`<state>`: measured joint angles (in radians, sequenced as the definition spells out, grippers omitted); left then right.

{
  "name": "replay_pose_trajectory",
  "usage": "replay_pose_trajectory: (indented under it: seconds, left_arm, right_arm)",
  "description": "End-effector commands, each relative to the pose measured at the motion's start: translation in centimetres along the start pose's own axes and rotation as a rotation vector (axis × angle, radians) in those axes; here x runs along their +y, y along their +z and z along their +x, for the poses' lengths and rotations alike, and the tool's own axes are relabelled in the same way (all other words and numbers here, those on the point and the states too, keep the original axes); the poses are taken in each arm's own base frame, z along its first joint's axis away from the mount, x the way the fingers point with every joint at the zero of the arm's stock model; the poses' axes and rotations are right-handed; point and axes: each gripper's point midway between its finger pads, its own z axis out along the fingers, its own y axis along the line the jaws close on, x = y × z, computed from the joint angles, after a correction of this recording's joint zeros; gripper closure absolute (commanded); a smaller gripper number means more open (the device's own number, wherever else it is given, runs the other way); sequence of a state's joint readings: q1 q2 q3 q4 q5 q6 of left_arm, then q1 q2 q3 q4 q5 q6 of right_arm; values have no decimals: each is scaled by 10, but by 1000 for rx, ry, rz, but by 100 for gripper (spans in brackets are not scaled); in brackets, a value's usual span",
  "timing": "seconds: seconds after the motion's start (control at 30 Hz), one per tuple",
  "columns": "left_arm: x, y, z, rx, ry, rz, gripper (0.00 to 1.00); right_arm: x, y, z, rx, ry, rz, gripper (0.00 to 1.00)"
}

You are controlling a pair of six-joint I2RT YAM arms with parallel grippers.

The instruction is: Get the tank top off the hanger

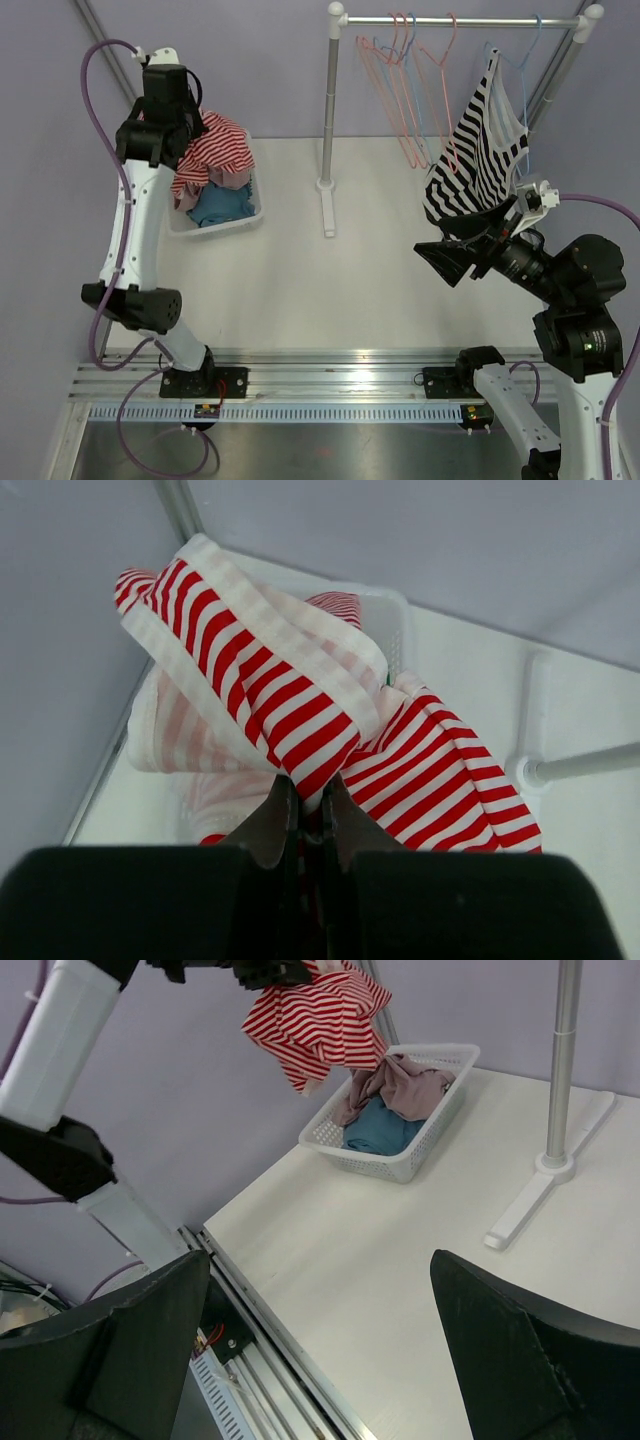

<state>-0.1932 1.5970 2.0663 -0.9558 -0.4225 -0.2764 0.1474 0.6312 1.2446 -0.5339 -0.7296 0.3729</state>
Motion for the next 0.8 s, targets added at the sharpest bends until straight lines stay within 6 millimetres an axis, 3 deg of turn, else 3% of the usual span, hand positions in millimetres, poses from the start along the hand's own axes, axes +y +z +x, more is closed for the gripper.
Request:
replay_pose_trajectory:
  seconds: [0.0,0.07,0.17,0.3,0.4,0.43,0.53,0.57,0.67,0.77]
  left_arm:
    - [-7,31,-31,-13,-4,129,100]
    - [0,54,-32,8,-21,141,100]
    - [8,98,-17,60,-32,141,100]
    - [30,165,42,221,-35,87,100]
    - [26,189,80,327,-12,114,99]
    - [20,204,105,391,-12,141,97]
    - [19,223,143,492,-14,139,97]
    - [17,234,167,551,-17,146,96]
    - [15,243,206,668,-15,145,93]
    - [17,247,220,700,19,89,91]
  right_arm:
    - [12,1,-7,-23,-17,-68,0]
    - [12,3,-5,-15,-12,-83,0]
    - [12,4,-4,-9,-4,-89,0]
    - [8,8,1,-2,17,-98,1]
    - [3,9,4,0,27,-81,0]
    - [-1,10,3,-7,35,-59,0]
    - [-14,10,-2,-33,60,32,1]
    - [-19,8,0,-26,75,65,1]
    - [-28,4,-3,-34,68,145,1]
    - [-29,-1,-7,-48,53,179,1]
